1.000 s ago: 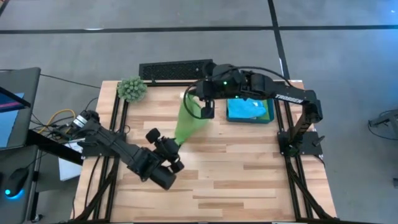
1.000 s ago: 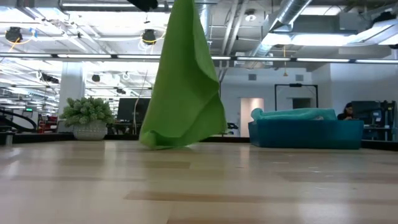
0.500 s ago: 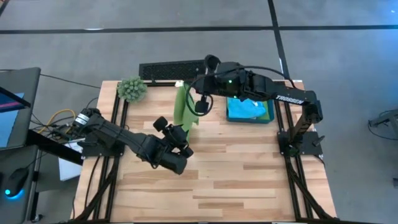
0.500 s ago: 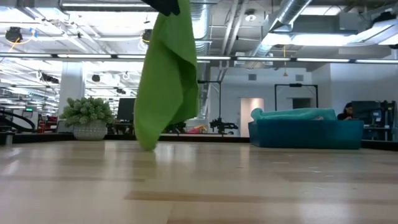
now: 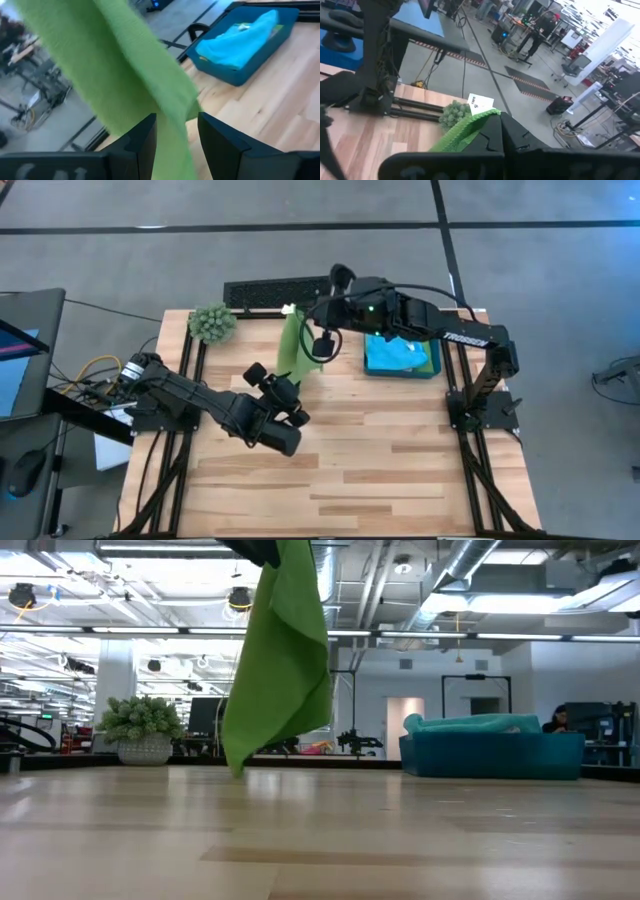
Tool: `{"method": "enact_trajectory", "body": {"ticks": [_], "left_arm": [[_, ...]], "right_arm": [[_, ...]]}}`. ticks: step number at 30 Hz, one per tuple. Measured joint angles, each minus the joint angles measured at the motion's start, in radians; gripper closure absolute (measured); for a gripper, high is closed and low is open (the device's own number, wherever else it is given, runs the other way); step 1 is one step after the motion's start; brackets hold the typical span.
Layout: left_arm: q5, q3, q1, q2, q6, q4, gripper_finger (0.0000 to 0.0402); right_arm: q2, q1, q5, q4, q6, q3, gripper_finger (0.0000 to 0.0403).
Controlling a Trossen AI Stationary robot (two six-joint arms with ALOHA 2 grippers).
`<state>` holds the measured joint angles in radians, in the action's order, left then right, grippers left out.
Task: Fold microfiber towels
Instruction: Fold the green microfiber cloth
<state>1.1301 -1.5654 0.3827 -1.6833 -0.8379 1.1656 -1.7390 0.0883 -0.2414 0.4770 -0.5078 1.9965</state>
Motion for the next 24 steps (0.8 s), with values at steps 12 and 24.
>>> {"method": "enact_trajectory", "body": {"ticks": [12, 24], "left_arm": [[0.001, -0.002, -0.049, -0.023, -0.062, 0.002, 0.0265], [0.027, 0.0, -0.059, -0.052, -0.073, 0.056, 0.0265]], "right_arm": [[0.0, -0.001, 0.0, 0.0, 0.0, 0.0, 0.0401], [0.0, -0.003, 0.0, 0.0, -0.017, 0.0, 0.0401]]}}
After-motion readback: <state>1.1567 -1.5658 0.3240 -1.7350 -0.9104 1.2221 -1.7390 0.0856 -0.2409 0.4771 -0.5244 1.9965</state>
